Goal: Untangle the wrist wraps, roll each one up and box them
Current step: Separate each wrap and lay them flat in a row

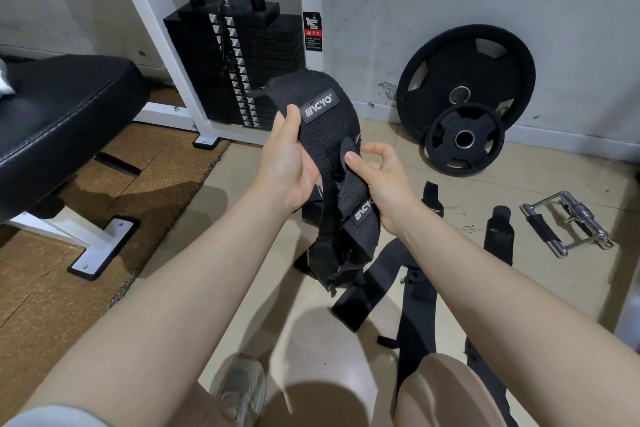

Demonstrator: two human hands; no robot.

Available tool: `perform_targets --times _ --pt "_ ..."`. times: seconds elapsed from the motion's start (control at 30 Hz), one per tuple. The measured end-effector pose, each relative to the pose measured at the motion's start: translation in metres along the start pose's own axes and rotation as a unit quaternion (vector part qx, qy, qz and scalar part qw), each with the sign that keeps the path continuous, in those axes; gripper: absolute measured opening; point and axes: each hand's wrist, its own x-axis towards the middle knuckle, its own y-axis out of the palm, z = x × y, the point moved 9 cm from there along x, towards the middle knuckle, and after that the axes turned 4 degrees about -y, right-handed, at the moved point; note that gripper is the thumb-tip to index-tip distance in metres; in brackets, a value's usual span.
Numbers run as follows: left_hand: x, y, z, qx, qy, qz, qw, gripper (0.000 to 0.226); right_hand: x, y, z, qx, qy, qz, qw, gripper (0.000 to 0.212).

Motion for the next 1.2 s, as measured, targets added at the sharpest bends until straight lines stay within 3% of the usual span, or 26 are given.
perform_targets --times 0.1,0.2,0.27,0.33,0.47,0.57,0.63,0.83,1.03,1.1,1.13,1.2 --pt "0.004 -0.002 -0.001 -0.009 -0.023 0.01 1.0 0.029 0.009 -0.002 0.008 -0.075 -0.022 0.033 0.996 0.054" --pt "0.007 -0.004 -0.001 0.004 -0.056 0.003 0.998 0.034 0.011 0.006 0.016 -0.172 -0.061 0.078 0.98 0.035" --pt "0.008 -0.003 0.002 0.021 -0.072 -0.01 0.997 0.041 0.011 0.01 0.017 -0.159 -0.058 0.091 0.981 0.012" --pt "0.009 -0.001 0.003 0.043 -0.075 -0.02 0.996 0.046 0.011 0.012 0.024 -0.158 -0.081 0.089 0.98 0.004" --pt "0.009 0.004 -0.005 0.14 -0.047 0.001 0.989 0.048 0.011 0.016 0.035 -0.158 -0.111 0.094 0.977 0.012" --pt "0.002 -0.005 0.003 0.315 -0.038 0.021 0.948 0.026 0.013 0.01 0.037 -0.082 -0.096 0.077 0.989 0.013" --pt "-0.001 -0.01 0.012 0.366 -0.034 0.056 0.928 0.015 0.013 0.009 0.038 -0.054 -0.088 0.073 0.992 0.012" --pt "-0.004 -0.008 0.01 0.357 0.015 0.084 0.93 0.026 0.007 0.015 0.038 -0.008 -0.069 0.071 0.995 0.017" --pt "-0.003 -0.016 0.025 0.432 -0.01 0.101 0.896 0.039 0.006 0.006 0.03 -0.071 -0.012 0.03 0.997 0.028" --pt "-0.004 -0.019 0.03 0.434 -0.019 0.102 0.895 0.038 0.004 -0.002 0.045 -0.193 -0.065 -0.013 0.979 0.058" --pt "-0.003 -0.022 0.032 0.429 -0.023 0.094 0.898 0.037 0.004 -0.001 0.056 -0.282 -0.115 -0.019 0.952 0.076" --pt "-0.004 -0.027 0.034 0.417 -0.031 0.082 0.905 0.035 0.001 0.015 0.069 -0.472 -0.207 0.04 0.856 0.083"
